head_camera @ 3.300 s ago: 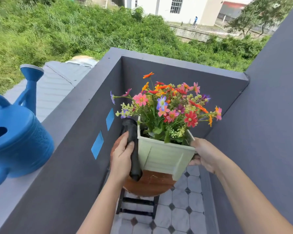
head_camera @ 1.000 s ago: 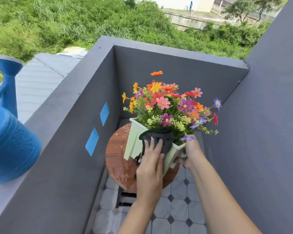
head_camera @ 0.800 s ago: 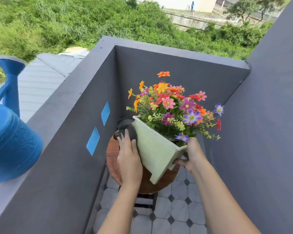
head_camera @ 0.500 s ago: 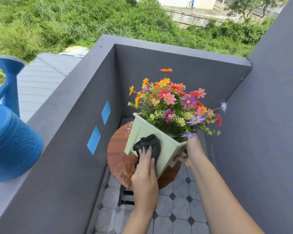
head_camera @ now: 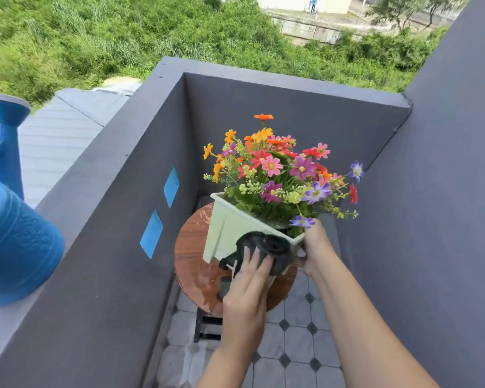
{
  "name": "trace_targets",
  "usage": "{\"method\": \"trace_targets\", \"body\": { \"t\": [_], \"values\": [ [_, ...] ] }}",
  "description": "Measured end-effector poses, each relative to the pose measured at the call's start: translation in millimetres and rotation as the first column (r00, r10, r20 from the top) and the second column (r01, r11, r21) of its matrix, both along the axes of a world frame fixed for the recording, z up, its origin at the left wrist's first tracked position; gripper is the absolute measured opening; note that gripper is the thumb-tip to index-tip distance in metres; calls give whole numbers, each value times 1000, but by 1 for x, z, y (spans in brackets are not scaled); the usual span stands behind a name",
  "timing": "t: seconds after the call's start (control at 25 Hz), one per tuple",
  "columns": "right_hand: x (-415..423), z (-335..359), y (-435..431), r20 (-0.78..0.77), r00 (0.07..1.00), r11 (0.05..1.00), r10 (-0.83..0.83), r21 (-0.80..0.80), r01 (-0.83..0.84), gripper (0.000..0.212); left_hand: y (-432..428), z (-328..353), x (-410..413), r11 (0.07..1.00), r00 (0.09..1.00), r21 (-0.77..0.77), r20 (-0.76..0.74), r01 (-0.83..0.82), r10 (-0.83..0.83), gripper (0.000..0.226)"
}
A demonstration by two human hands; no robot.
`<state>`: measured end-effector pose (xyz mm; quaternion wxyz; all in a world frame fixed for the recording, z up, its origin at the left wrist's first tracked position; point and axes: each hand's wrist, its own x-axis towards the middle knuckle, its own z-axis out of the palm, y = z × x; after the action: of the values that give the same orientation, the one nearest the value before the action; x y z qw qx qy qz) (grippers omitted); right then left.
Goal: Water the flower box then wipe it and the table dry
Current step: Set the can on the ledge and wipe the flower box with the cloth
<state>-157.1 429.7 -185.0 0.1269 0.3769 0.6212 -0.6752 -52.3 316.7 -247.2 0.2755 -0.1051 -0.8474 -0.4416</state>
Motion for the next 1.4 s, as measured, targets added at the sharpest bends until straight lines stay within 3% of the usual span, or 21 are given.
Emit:
{"method": "trace_targets", "body": {
  "t": [0.08,0.12,0.24,0.36,0.4,0.48,0.56,0.64,0.72,0.88,1.04,1.16,1.24,1.32,1.4],
  "values": [
    [-3,-7,3,-7,999,999,33,-20,-33,47,-1,-12,3,985,991,-163,-111,50,-69,40],
    [-3,-7,3,-1,999,999,45,-5,-45,43,-4,-15,-4,987,993,-163,-115,2,-22,38],
    [0,-7,4,8,997,997,73,31,-73,17,-18,-5,-31,975,976,-54,-30,-215,214,38],
    [4,-14,7,21,998,999,54,-2,-54,15,-39,6,-49,939,939,16,43,-343,342,42],
    [6,-17,9,36,997,998,63,-9,-63,17,-47,15,-53,923,923,90,140,-373,359,43],
    [9,-19,12,49,996,997,73,-23,-72,23,-60,30,-59,879,865,227,394,-420,311,43],
    [9,-18,17,12,994,993,111,-35,-111,41,-73,35,-62,874,836,325,528,-360,149,51],
    [6,-17,22,-12,992,991,124,-55,-125,50,-81,39,-60,898,861,387,508,-207,-21,65],
    [3,-9,21,-41,990,989,133,-54,-135,33,-81,44,-58,892,876,433,471,-130,-101,60],
    [4,-8,17,-95,989,989,115,-79,-123,29,-74,43,-53,875,879,428,476,-225,-7,55],
    [15,-4,12,-190,979,971,69,-214,-110,20,-64,43,-47,852,839,388,534,-352,103,58],
    [22,-18,4,-319,944,964,-84,-268,-5,39,-56,48,-45,825,825,404,551,-396,126,38],
    [34,-21,-6,-317,943,977,-104,-209,37,63,-52,52,-44,809,818,422,563,-410,120,27],
    [49,-12,-22,-290,947,990,-137,-5,141,67,-50,55,-43,812,812,413,570,-413,124,27],
    [63,-1,-43,-311,942,938,-129,270,217,72,-51,55,-43,811,811,412,570,-416,127,29]
  ]
}}
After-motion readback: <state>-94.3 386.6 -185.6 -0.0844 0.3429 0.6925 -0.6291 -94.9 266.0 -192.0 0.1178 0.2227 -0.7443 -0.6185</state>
